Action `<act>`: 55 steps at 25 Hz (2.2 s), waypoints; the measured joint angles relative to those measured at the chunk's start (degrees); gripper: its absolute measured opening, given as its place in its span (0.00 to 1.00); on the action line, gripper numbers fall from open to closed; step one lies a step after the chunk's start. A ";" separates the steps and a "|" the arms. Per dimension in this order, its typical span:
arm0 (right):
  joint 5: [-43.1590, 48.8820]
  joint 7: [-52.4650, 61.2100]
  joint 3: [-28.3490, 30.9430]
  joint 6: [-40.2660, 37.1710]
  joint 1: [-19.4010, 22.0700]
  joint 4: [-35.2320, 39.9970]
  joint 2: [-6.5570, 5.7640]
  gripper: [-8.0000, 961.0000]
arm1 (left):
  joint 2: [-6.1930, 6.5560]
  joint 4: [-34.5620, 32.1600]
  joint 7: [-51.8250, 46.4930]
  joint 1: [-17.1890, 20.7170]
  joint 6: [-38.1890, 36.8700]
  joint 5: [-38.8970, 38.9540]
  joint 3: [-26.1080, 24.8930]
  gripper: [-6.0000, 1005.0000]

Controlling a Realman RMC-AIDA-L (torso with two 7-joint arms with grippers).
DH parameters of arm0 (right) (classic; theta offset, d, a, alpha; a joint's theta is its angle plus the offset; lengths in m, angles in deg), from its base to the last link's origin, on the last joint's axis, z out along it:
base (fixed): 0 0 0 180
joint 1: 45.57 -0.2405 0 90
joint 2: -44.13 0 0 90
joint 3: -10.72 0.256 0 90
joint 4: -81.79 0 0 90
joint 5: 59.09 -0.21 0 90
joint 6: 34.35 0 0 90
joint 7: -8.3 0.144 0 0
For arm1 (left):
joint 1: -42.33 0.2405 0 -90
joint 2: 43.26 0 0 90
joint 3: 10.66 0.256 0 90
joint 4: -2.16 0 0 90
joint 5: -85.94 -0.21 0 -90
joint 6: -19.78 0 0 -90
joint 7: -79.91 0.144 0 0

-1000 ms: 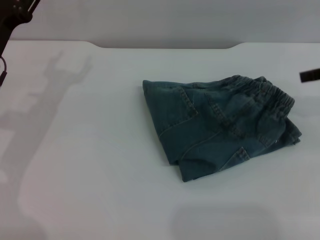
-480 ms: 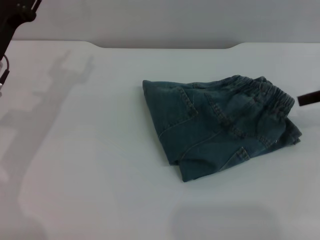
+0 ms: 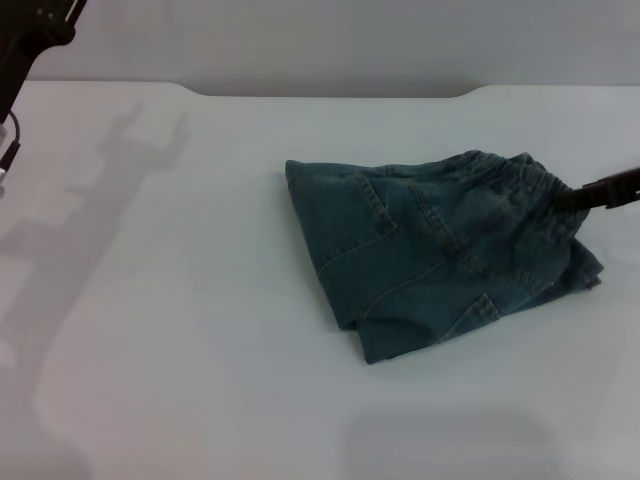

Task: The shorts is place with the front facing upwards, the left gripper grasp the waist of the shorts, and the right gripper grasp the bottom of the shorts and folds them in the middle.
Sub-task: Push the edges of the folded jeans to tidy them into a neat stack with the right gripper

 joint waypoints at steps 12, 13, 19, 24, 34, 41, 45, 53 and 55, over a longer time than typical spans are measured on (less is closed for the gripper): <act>0.25 0.05 -3.05 0.63 -0.20 -3.68 0.57 0.52 | 0.00 0.23 -0.94 2.11 -2.17 0.40 -0.01 0.67; 0.25 0.12 -3.41 0.44 -0.25 -3.73 0.70 0.52 | 0.00 0.23 -0.95 2.17 -2.23 0.41 -0.01 0.67; -0.15 0.28 -4.28 -1.97 -0.86 -3.60 1.27 0.52 | 0.00 0.23 -0.96 2.49 -2.30 0.44 -0.07 0.67; -0.28 0.28 -4.31 -3.49 -1.50 -3.41 1.66 0.52 | 0.00 0.27 -0.96 2.55 -2.38 0.44 -0.18 0.67; -0.34 0.20 -4.31 -6.03 -2.42 -3.33 1.83 0.52 | -0.09 0.32 -0.95 2.75 -2.39 0.43 -0.41 0.67; -1.04 0.15 -4.32 -8.37 -3.06 -3.23 2.05 0.52 | -0.09 0.32 -0.95 2.75 -2.39 0.43 -0.45 0.67; -3.20 -0.34 -4.40 -10.12 -3.19 -3.16 2.05 0.52 | -0.09 0.32 -0.95 2.75 -2.39 0.43 -0.45 0.67; -5.01 -0.50 -4.20 -12.89 -3.29 -2.98 1.75 0.53 | -0.08 0.32 -0.95 2.75 -2.39 0.43 -0.44 0.67; -5.43 -0.51 -4.30 -13.50 -3.32 -2.98 1.75 0.53 | -0.09 0.32 -0.95 2.75 -2.39 0.43 -0.44 0.67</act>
